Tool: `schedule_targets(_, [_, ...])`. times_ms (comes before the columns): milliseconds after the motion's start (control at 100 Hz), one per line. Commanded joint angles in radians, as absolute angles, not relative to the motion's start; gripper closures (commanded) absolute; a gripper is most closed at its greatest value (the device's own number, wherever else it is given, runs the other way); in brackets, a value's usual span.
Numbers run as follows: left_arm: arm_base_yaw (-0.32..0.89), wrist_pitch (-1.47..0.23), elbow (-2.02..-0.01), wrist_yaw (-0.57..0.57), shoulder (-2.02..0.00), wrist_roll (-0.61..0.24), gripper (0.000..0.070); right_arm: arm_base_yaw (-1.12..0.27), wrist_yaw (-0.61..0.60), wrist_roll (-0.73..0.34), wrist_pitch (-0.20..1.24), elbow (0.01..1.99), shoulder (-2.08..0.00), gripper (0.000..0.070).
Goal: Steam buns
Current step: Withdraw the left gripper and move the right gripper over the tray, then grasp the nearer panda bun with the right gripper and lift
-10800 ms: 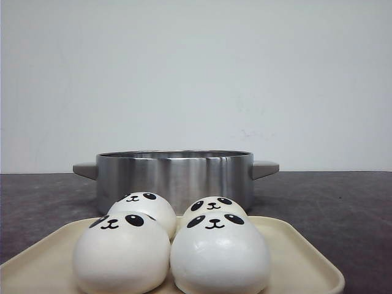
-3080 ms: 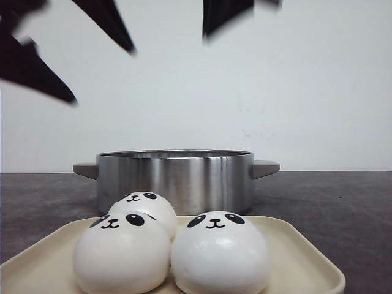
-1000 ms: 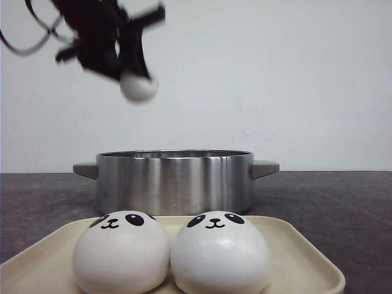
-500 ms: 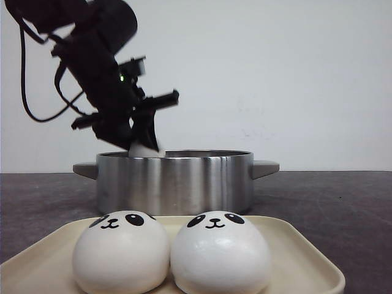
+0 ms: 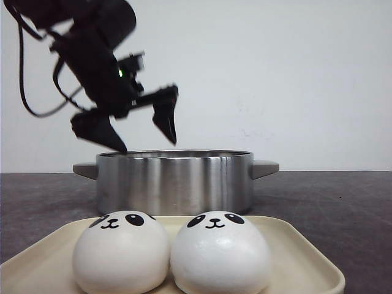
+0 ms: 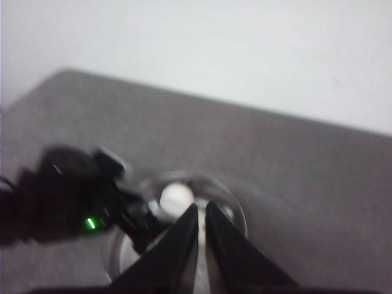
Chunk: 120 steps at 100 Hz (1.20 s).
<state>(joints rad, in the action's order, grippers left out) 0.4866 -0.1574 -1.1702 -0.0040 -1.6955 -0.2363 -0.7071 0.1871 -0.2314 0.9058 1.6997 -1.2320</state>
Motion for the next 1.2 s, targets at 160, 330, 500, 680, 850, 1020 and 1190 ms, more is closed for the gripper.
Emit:
schedule_targets(160, [0.490, -0.174, -1.190, -0.004, -1.451, -0.256, 0.0184, -0.764, 0.130, -0.234, 0.953, 1.575, -1.237, 0.0687])
schedule_targets(330, [0.504, -0.271, -1.190, -0.003, -1.248, -0.271, 0.0185, -0.842, 0.129, -0.329, 0.926, 1.404, -1.232, 0.0687])
schedule_targets(500, [0.506, -0.380, -1.190, -0.003, -1.079, -0.270, 0.0185, -0.950, 0.128, -0.441, 0.826, 1.235, -1.234, 0.0687])
schedule_targets(680, [0.506, -0.464, -1.190, -0.004, -0.963, -0.253, 0.0185, -1.033, 0.128, -0.548, 0.778, 1.117, -1.243, 0.0308])
schedule_targets(850, [0.506, -0.507, -1.190, -0.004, -0.920, -0.248, 0.0185, -1.044, 0.128, -0.577, 0.785, 1.069, -1.281, 0.0232])
schedule_targets(1020, [0.506, -0.538, -1.190, -0.004, -0.920, -0.248, 0.0185, -1.029, 0.102, -0.577, 0.781, 1.059, -1.367, 0.0233])
schedule_targets(1190, [0.506, -0.553, -1.190, -0.004, -0.922, -0.248, 0.0185, -1.017, -0.013, -0.577, 0.754, 1.059, -1.481, 0.0233])
